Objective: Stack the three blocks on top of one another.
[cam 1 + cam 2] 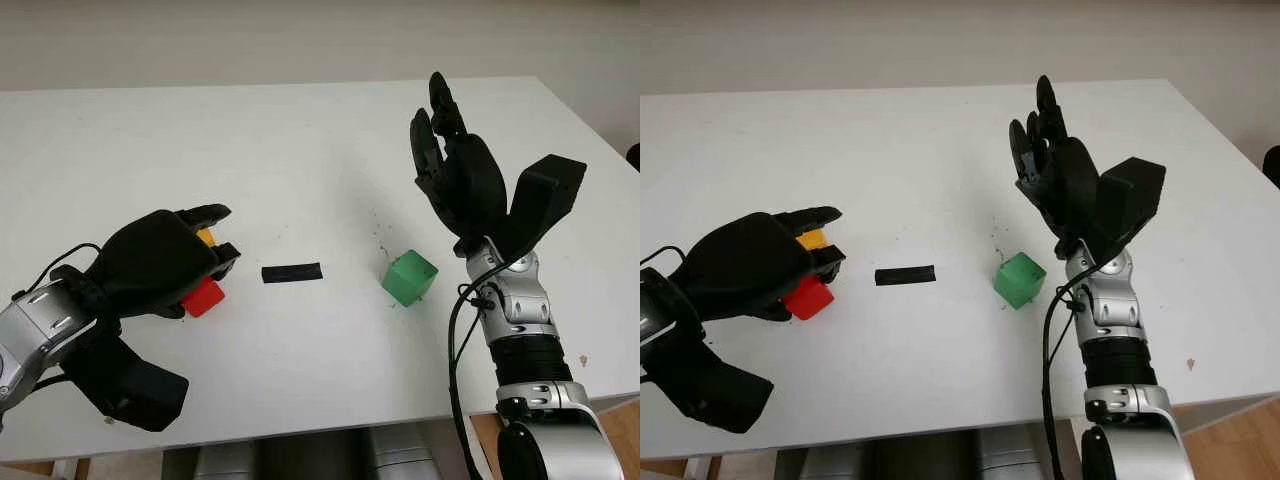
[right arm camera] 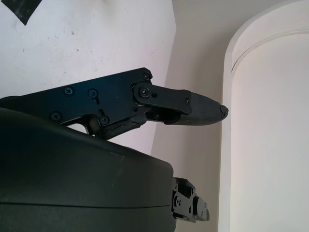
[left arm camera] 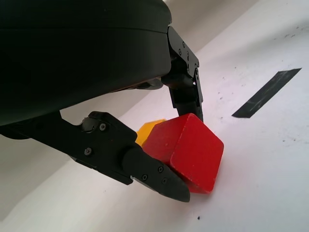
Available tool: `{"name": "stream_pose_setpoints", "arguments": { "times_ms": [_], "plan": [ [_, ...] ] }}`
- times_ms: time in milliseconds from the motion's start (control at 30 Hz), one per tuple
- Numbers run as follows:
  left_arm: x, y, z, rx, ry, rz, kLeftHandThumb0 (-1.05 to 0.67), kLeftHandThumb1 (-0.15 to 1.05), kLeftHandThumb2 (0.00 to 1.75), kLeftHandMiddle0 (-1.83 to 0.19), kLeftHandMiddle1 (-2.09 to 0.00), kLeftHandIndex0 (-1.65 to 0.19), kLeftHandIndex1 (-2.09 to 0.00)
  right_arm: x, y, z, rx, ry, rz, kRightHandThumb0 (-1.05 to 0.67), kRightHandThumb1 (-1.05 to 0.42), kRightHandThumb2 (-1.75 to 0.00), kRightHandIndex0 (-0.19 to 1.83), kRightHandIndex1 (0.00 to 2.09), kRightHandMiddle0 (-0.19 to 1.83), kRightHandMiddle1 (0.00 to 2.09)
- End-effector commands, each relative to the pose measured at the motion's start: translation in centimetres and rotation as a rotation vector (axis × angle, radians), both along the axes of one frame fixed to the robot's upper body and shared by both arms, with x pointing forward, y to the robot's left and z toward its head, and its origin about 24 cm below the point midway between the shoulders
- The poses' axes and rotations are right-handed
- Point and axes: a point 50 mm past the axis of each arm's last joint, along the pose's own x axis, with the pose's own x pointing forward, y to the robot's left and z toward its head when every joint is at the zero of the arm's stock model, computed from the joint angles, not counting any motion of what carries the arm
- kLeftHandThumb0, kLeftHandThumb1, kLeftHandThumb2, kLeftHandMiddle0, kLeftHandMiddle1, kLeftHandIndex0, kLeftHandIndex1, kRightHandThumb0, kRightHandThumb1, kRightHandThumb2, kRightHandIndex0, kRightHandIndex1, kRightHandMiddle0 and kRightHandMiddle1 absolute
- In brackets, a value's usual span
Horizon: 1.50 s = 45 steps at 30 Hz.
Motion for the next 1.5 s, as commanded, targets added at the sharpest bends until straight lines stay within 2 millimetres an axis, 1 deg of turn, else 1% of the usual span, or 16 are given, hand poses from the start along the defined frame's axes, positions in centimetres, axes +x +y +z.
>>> {"name": "stream_pose_setpoints", "arguments": {
  "times_ms": [0,67,167,300,433,500,633,800,867,933,1000,1133,1233,1300,1367,1467],
  "plan": [
    [0.0,-0.3,1.4,0.005,-0.055,-0.023,-0.29,0.87,0.05,-0.32,-0.07,-0.53,-1.18,0.1,0.2,0.6,-0.002,-0.028,0.002,-0.63,-1.05,-0.50,-0.19,0.00,-0.19,0.00],
    [0.1,-0.5,2.0,-0.022,-0.053,-0.034,-0.31,0.87,0.05,-0.32,-0.06,-0.53,-1.16,0.1,0.2,0.6,-0.002,-0.029,0.003,-0.63,-1.05,-0.50,-0.19,0.00,-0.19,0.00],
    [0.4,-0.7,3.0,-0.119,-0.036,-0.054,-0.38,0.85,0.05,-0.33,-0.06,-0.57,-1.13,0.1,0.2,0.6,-0.002,-0.031,0.006,-0.62,-1.05,-0.50,-0.19,0.00,-0.19,0.00],
    [1.2,-1.3,4.6,-0.164,-0.031,-0.083,-0.44,0.88,0.06,-0.31,-0.05,-0.53,-1.27,0.1,0.2,0.7,-0.012,-0.035,0.002,-0.62,-1.05,-0.49,-0.19,0.00,-0.19,0.00],
    [1.9,-2.3,6.0,-0.192,-0.021,-0.126,-0.44,0.88,0.06,-0.29,-0.05,-0.53,-1.33,0.0,0.2,0.7,-0.011,-0.034,-0.001,-0.62,-1.05,-0.50,-0.19,0.00,-0.19,0.00],
    [2.3,-2.9,6.4,-0.231,-0.006,-0.154,-0.44,0.88,0.05,-0.27,-0.04,-0.51,-1.40,0.0,0.2,0.6,-0.008,-0.036,0.000,-0.62,-1.05,-0.49,-0.19,0.00,-0.19,0.00],
    [3.0,-3.7,6.9,-0.328,0.035,-0.184,-0.45,0.90,0.06,-0.25,-0.05,-0.42,-1.55,-0.1,0.2,0.6,-0.011,-0.035,-0.001,-0.62,-1.05,-0.50,-0.19,0.00,-0.19,0.00],
    [4.0,-4.6,6.5,-0.375,0.076,-0.191,-0.46,0.91,0.06,-0.24,-0.05,-0.43,-1.53,-0.2,0.2,0.6,-0.018,-0.033,-0.003,-0.62,-1.05,-0.50,-0.19,0.00,-0.19,0.00],
    [4.5,-4.9,6.1,-0.352,0.088,-0.188,-0.46,0.92,0.06,-0.23,-0.05,-0.42,-1.53,-0.2,0.2,0.6,-0.012,-0.036,-0.002,-0.62,-1.05,-0.50,-0.19,0.00,-0.19,0.00],
    [4.8,-5.3,5.8,-0.308,0.081,-0.192,-0.46,0.92,0.06,-0.22,-0.05,-0.38,-1.59,-0.3,0.2,0.6,-0.013,-0.038,-0.003,-0.62,-1.05,-0.50,-0.19,0.00,-0.19,0.00],
    [5.1,-5.7,5.4,-0.277,0.080,-0.197,-0.46,0.92,0.05,-0.21,-0.05,-0.38,-1.60,-0.3,0.2,0.6,-0.015,-0.034,-0.006,-0.62,-1.05,-0.50,-0.19,0.00,-0.19,0.00],
    [5.7,-6.8,4.5,-0.199,0.061,-0.227,-0.46,0.88,0.05,-0.24,-0.06,-0.43,-1.50,-0.4,0.3,0.6,-0.011,-0.033,-0.006,-0.62,-1.05,-0.49,-0.19,0.00,-0.19,0.00],
    [6.2,-7.6,3.8,-0.188,0.043,-0.260,-0.48,0.85,0.04,-0.27,-0.06,-0.47,-1.45,-0.3,0.4,0.5,-0.009,-0.030,-0.012,-0.63,-1.05,-0.49,-0.19,0.00,-0.19,0.00],
    [6.4,-7.9,3.4,-0.207,0.056,-0.274,-0.47,0.84,0.05,-0.28,-0.06,-0.47,-1.47,-0.4,0.4,0.6,-0.012,-0.030,-0.015,-0.62,-1.05,-0.49,-0.19,0.00,-0.19,0.00],
    [6.6,-8.1,3.2,-0.219,0.071,-0.279,-0.46,0.85,0.05,-0.27,-0.06,-0.43,-1.56,-0.4,0.3,0.6,-0.015,-0.031,-0.016,-0.61,-1.05,-0.50,-0.19,0.00,-0.19,0.00],
    [7.0,-8.6,2.7,-0.233,0.098,-0.284,-0.48,0.86,0.06,-0.27,-0.06,-0.43,-1.57,-0.5,0.2,0.6,-0.027,-0.030,-0.014,-0.62,-1.05,-0.50,-0.19,0.00,-0.19,0.00]
  ]
}}
